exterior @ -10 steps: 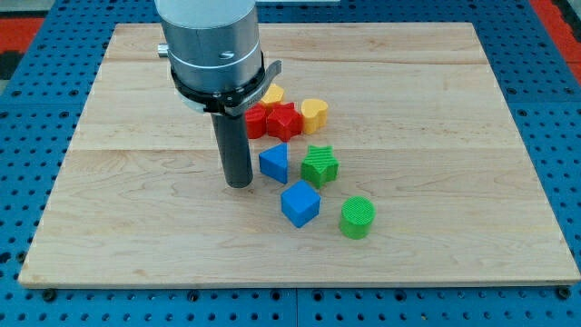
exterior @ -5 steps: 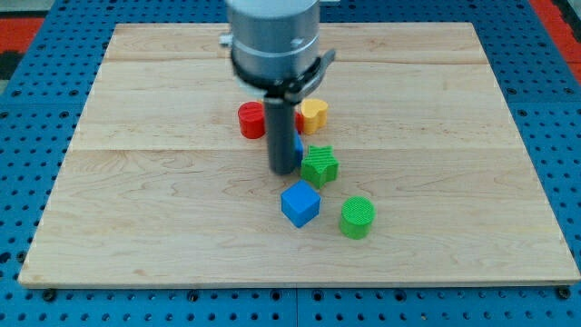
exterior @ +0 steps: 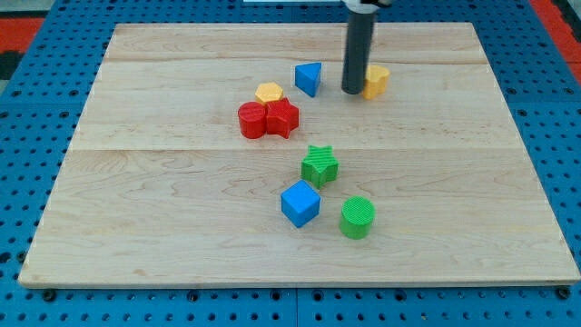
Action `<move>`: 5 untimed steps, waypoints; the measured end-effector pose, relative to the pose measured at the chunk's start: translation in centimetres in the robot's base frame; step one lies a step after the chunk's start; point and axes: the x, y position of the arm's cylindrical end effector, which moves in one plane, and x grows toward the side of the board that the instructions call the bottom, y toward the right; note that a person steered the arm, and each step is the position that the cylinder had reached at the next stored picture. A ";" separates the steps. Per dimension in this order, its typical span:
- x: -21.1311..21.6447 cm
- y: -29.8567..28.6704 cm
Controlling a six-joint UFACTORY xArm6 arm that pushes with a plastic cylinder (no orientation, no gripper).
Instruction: Push the heart to the top right
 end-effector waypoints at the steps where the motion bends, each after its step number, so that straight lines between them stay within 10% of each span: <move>1: 0.5 3.8; 3: -8.0 9.4; 5: -7.3 8.2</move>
